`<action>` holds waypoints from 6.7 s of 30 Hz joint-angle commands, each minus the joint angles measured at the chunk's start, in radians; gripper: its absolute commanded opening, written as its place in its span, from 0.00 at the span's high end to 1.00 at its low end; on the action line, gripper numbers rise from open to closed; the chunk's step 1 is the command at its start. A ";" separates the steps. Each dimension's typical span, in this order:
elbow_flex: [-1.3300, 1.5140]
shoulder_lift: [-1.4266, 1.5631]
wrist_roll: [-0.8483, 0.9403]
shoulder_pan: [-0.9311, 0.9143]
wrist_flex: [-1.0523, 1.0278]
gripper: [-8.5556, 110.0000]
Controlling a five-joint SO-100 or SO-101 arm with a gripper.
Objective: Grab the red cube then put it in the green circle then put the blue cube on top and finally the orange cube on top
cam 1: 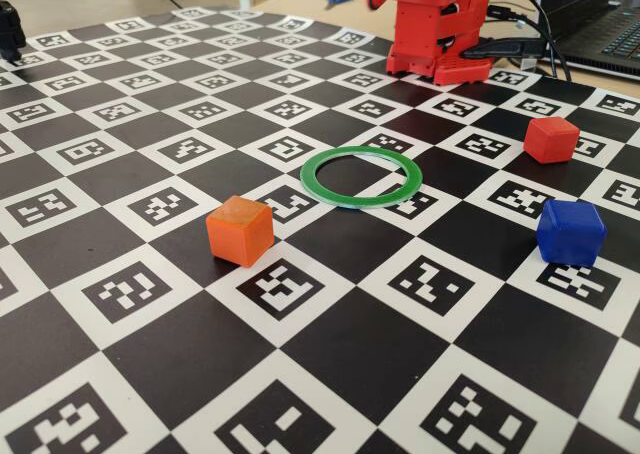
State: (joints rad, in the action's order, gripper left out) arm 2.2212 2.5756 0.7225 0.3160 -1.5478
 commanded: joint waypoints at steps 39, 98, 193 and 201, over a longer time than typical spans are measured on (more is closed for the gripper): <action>-0.321 -0.723 -0.973 0.621 0.258 0.51; -0.077 -0.922 -0.897 0.696 0.620 0.82; -0.423 -1.157 -0.988 0.014 0.554 0.88; -0.397 -1.160 -0.989 0.018 0.577 0.88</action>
State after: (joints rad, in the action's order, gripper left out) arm 1.8362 1.3883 -0.2715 0.3375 -0.9802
